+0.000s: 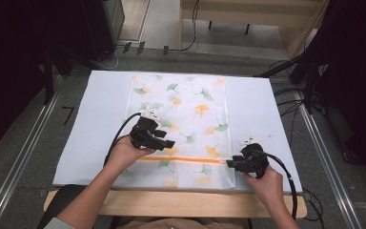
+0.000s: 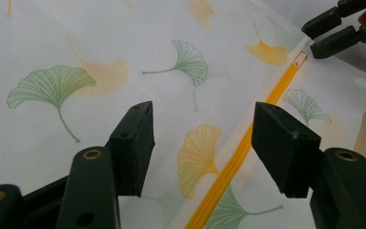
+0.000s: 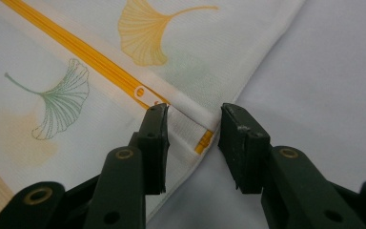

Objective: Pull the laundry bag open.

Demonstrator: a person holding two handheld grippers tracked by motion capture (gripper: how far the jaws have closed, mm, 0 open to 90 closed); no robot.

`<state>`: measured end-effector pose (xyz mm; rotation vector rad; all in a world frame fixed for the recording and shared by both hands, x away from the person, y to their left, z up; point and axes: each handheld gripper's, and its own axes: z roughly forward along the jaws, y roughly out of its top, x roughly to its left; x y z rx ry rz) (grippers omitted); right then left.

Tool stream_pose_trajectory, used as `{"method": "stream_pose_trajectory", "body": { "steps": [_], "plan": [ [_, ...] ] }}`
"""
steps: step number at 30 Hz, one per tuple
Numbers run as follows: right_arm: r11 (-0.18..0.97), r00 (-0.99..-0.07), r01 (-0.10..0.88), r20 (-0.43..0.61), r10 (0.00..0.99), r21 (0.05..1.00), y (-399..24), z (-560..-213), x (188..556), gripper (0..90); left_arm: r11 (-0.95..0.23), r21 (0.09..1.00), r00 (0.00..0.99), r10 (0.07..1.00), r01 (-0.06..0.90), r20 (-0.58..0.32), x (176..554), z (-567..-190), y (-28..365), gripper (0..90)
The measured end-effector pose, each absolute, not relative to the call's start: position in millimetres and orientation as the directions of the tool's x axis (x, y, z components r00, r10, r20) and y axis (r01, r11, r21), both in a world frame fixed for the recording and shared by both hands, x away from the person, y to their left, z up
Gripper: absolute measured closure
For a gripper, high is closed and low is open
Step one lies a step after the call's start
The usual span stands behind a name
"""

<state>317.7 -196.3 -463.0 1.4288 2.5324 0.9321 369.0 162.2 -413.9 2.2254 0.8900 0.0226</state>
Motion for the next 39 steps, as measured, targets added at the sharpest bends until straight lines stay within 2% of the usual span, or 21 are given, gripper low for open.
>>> {"method": "stream_pose_trajectory", "body": {
  "steps": [8, 10, 14, 19, 24, 28, 33, 39],
  "plan": [
    [0.387, -0.561, 0.731, 0.173, 0.81, 0.562, -192, -465, 315, 69.7, -0.501, 0.63, 0.762, 0.601, 0.593, -0.239, 369, -415, 161, 40.1],
    [0.392, -0.567, 0.725, 0.168, 0.807, 0.566, -192, -465, 315, 72.7, -0.498, 0.626, 0.759, 0.602, 0.599, -0.248, 369, -415, 161, 39.7],
    [0.389, -0.574, 0.735, 0.205, 0.793, 0.556, -191, -465, 316, 84.8, -0.489, 0.621, 0.752, 0.602, 0.613, -0.269, 369, -416, 158, 39.6],
    [0.4, -0.583, 0.742, 0.223, 0.781, 0.538, -191, -461, 320, 85.1, -0.47, 0.636, 0.758, 0.58, 0.611, -0.299, 368, -416, 154, 40.3],
    [0.377, -0.588, 0.735, 0.254, 0.768, 0.563, -193, -454, 320, 85.1, -0.456, 0.657, 0.773, 0.54, 0.601, -0.333, 366, -417, 148, 37.1],
    [0.355, -0.595, 0.725, 0.279, 0.754, 0.59, -196, -445, 319, 85.0, -0.461, 0.682, 0.789, 0.54, 0.568, -0.293, 359, -417, 142, 36.5],
    [0.341, -0.607, 0.708, 0.287, 0.741, 0.619, -198, -437, 318, 85.0, -0.476, 0.676, 0.807, 0.493, 0.563, -0.325, 354, -420, 133, 51.9],
    [0.334, -0.614, 0.703, 0.299, 0.731, 0.628, -198, -433, 319, 84.9, -0.497, 0.693, 0.841, 0.433, 0.523, -0.324, 346, -424, 116, 61.8]
  ]
}}
